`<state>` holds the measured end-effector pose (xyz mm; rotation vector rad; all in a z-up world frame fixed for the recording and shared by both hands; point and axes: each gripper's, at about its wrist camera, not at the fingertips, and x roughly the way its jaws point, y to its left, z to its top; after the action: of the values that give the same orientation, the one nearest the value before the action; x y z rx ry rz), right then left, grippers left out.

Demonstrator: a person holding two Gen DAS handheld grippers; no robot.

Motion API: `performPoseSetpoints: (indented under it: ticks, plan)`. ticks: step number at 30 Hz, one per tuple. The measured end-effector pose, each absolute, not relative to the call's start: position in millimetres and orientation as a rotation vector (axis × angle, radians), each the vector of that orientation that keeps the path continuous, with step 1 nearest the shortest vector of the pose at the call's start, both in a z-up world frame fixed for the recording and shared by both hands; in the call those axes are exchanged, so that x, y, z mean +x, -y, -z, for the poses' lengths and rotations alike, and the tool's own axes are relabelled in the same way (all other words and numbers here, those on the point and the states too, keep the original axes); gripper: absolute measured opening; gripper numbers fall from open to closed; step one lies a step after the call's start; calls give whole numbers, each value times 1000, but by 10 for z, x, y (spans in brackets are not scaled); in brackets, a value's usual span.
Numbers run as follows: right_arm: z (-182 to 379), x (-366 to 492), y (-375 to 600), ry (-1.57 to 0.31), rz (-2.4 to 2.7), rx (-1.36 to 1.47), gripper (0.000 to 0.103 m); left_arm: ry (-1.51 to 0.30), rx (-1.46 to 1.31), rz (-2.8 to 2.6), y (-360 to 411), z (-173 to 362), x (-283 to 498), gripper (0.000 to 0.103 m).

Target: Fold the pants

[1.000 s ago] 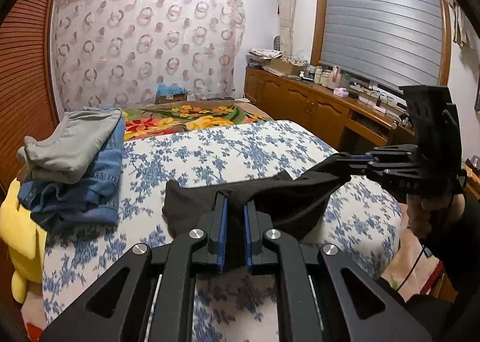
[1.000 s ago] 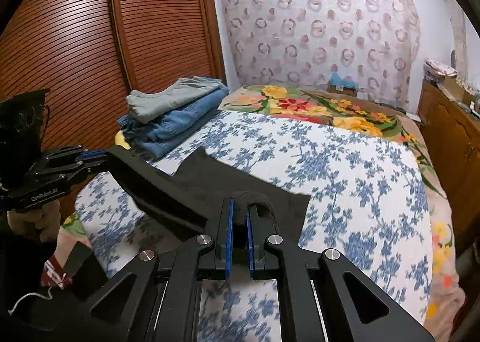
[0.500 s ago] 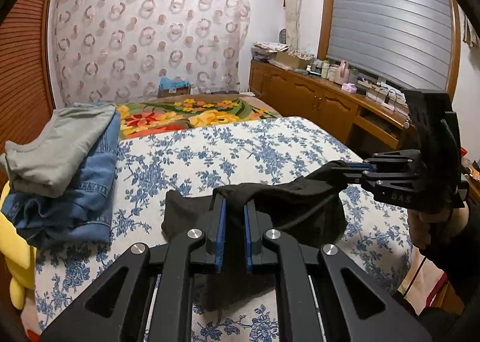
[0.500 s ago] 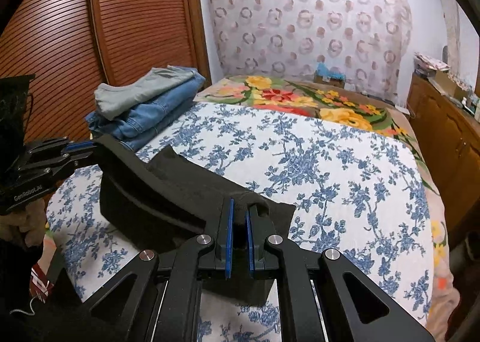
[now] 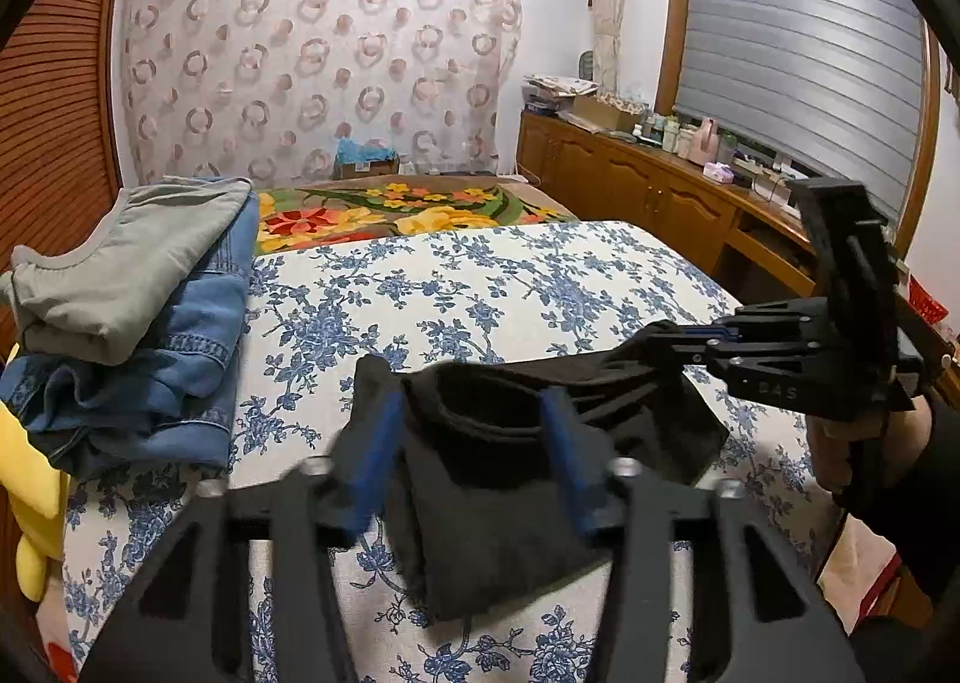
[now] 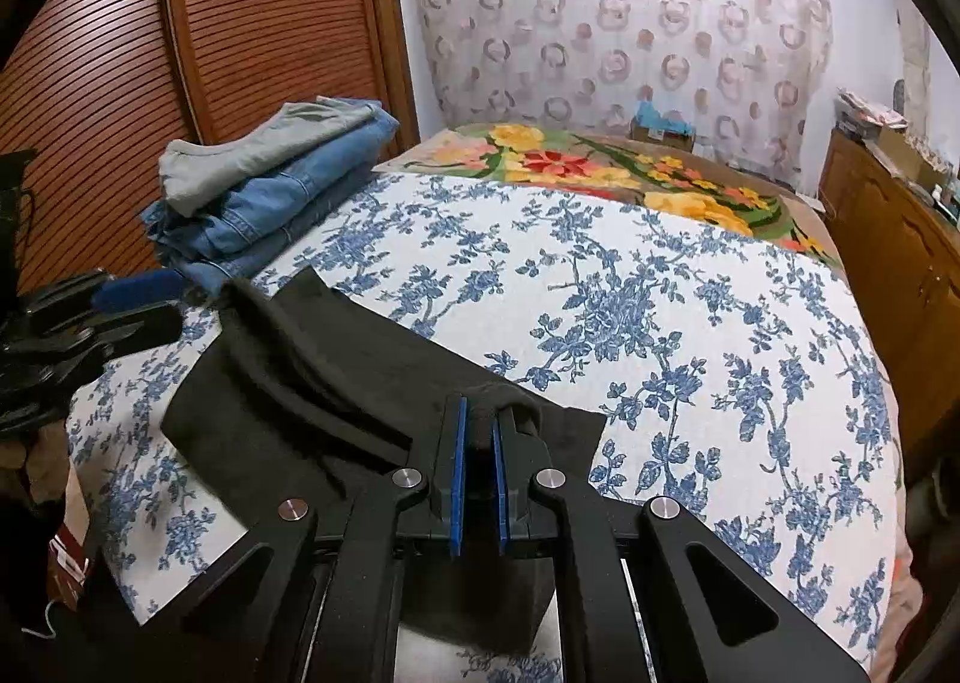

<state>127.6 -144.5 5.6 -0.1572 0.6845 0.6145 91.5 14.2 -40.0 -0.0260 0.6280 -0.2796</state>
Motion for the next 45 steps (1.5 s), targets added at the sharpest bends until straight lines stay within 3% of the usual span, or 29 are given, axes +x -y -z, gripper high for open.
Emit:
performPoseSetpoints:
  ticks: [2,9,11,17,45]
  plan:
    - [-33,1315,1429,-689,-611,-160,7,-644,-28,284,-165,445,923,62]
    - [-64,1379,1407,-662,-612,-146,8,-696,-28,274,-189,601,964,62]
    - [-81,1360,1410,-655,-607,-156,19,-704,-25,271,-188,615,979,62]
    - [-139,1267,1518,-614,-567,-177,33,-720,-17,263,-186,657,1062,63]
    - [101,1788,1362,-714,-774,-286,34,-843,-5,207,-333,966,1720,63]
